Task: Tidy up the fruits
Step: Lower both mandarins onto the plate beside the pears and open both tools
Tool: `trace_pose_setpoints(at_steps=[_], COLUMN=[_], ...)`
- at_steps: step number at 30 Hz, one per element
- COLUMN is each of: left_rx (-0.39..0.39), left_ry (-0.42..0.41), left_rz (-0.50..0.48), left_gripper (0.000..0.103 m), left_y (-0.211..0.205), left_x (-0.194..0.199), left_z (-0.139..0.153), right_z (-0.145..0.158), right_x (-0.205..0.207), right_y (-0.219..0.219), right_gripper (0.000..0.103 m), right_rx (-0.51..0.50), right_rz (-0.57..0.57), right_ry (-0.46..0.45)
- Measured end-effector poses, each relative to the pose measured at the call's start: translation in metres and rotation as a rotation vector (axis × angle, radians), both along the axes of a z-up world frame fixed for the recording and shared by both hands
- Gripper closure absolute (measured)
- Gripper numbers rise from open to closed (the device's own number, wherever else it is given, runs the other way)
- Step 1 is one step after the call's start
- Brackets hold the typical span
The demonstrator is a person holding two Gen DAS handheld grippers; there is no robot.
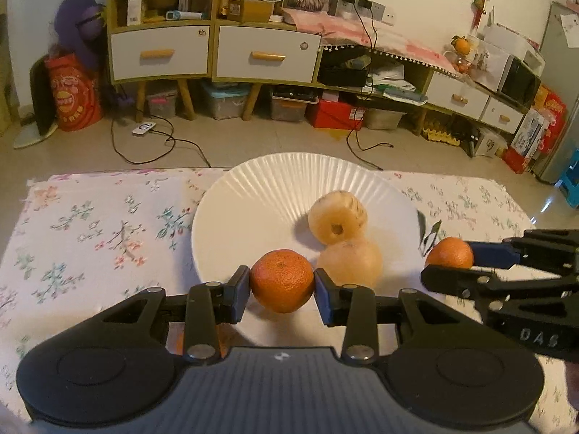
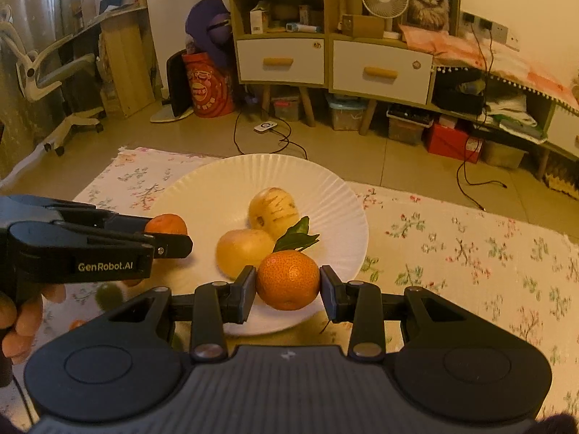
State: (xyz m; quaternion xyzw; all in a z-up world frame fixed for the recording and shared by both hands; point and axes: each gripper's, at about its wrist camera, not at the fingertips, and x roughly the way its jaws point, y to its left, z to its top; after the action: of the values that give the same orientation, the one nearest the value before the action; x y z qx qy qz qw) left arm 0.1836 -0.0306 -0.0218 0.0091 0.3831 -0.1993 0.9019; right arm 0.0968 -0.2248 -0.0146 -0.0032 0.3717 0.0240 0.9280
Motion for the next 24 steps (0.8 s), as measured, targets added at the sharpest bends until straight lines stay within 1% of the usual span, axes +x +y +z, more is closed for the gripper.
trace_pose_setpoints(at_steps=[3, 12, 18, 20, 24], left_rx=[-0.024, -0.051, -0.069, -0.082, -0.083], left_ry=[0.005, 0.018, 0.042, 0.04, 0.044], left_rz=[-0.006, -0.021, 0.003, 0.004, -0.011], left_gripper=[0.082, 0.082, 0.082, 0.082, 0.082], left_y=[-0.004, -0.013, -0.01, -0.009, -0.011], left_x=[0.01, 0.026, 0.036, 0.036, 0.036], left_z=[-0.001, -0.008, -0.012, -0.012, -0.013], right_z=[-0.004, -0.014, -0.012, -0.012, -0.017], right_x=[0.009, 0.02, 0.021, 0.021, 0.025], right_y=[0.0, 0.007, 0.001, -0.001, -0.004], right_gripper=[0.069, 0.069, 0.068, 0.068, 0.068], right_rx=[-0.015, -0.101, -0.092, -0.091, -0.096], right_rz=[0.019, 0.107, 0.099, 0.093, 0.082], right_ry=[-0.002, 0.003, -0.008, -0.009, 0.002])
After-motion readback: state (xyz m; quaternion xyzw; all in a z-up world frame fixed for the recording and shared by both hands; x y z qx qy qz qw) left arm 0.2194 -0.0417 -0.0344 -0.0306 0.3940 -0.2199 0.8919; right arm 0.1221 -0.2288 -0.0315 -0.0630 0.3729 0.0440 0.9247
